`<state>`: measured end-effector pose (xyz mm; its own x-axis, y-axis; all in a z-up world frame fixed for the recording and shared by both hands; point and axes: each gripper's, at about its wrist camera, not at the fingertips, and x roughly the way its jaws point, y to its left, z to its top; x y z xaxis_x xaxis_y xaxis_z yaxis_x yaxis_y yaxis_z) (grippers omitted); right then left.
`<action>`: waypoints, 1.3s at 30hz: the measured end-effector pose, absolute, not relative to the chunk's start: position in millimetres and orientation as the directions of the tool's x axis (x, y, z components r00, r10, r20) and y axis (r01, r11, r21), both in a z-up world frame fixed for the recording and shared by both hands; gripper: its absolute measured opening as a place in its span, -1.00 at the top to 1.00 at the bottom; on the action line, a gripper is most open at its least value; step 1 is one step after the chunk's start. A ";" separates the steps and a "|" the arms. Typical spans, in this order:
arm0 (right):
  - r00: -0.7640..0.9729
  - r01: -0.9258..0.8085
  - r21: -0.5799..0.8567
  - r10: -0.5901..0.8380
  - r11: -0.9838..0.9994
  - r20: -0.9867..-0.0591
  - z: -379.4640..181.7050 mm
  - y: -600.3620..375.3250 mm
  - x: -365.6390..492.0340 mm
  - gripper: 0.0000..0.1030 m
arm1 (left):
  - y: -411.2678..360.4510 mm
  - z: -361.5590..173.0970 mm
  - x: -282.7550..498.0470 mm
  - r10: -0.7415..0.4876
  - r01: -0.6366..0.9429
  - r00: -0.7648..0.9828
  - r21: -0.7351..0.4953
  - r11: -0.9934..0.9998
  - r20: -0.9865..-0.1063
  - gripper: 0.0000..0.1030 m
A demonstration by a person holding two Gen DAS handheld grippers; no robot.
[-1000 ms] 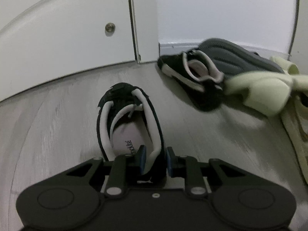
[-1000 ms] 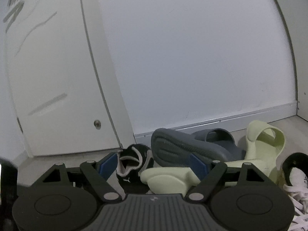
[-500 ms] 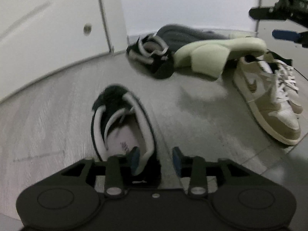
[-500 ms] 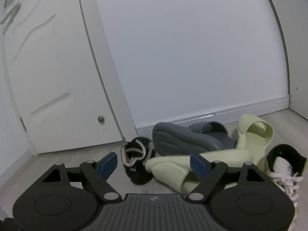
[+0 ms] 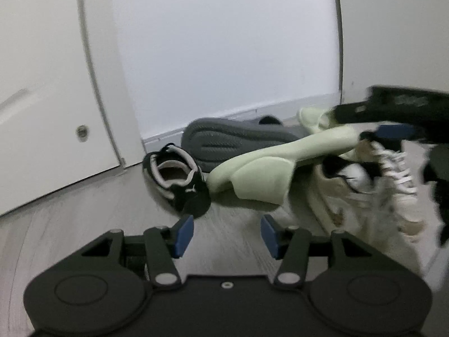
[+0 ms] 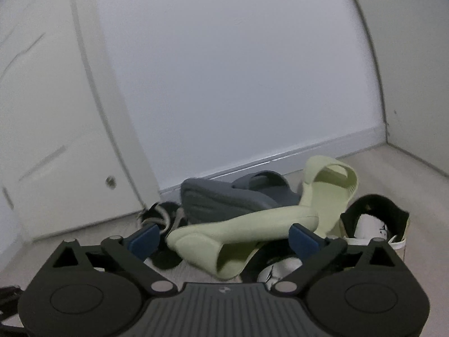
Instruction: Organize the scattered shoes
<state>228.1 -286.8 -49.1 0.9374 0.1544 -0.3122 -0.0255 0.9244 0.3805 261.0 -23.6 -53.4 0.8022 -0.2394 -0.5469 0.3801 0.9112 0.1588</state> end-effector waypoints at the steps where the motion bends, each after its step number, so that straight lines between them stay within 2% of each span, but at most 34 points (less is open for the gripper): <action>1: 0.939 -0.007 0.400 0.144 0.917 -0.313 -52.2 -291.5 232.9 -0.92 | -25.1 -54.9 273.7 -0.232 0.375 0.805 0.165 0.912 -0.547 -0.04; 4: 0.931 0.029 0.457 0.142 0.889 -0.336 -60.1 -304.7 241.8 -0.92 | -29.7 -61.0 316.2 -0.219 0.384 0.806 0.204 0.900 -0.550 -0.02; 7: 0.937 0.029 0.488 0.147 0.872 -0.317 -60.6 -313.4 245.2 -0.92 | -30.7 -71.5 350.3 -0.202 0.417 0.788 0.263 0.870 -0.581 0.17; 8: 0.939 0.028 0.492 0.146 0.870 -0.312 -60.4 -314.9 245.7 -0.92 | -30.1 -75.0 363.2 -0.202 0.431 0.774 0.265 0.862 -0.600 0.19; 12: 0.931 0.005 0.511 0.183 0.859 -0.316 -63.6 -314.5 251.7 -0.92 | -26.3 -81.3 383.4 -0.210 0.461 0.743 0.258 0.849 -0.636 0.20; 19: 0.936 -0.066 0.433 0.206 0.899 -0.284 -48.8 -302.0 244.6 -0.92 | -20.7 -83.1 395.2 -0.228 0.476 0.702 0.205 0.855 -0.675 0.23; 21: 0.938 -0.092 0.431 0.224 0.898 -0.265 -44.6 -300.1 241.3 -0.92 | -31.6 -83.8 390.1 -0.187 0.503 0.686 0.272 0.821 -0.703 0.21; 29: 0.931 -0.072 0.420 0.212 0.905 -0.296 -47.7 -298.1 243.3 -0.92 | -46.2 -77.0 343.2 -0.142 0.606 0.624 0.362 0.708 -0.768 0.24; 39: 0.927 -0.028 0.521 0.217 0.853 -0.306 -55.0 -308.6 244.6 -0.92 | -27.1 -65.0 227.0 -0.206 0.656 0.536 0.251 0.712 -0.818 0.23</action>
<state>244.6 -308.6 -55.0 0.9271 0.2166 -0.3059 -0.0276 0.8533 0.5207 227.0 -27.1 -65.0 0.5363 -0.2063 -0.8184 0.6563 0.7117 0.2506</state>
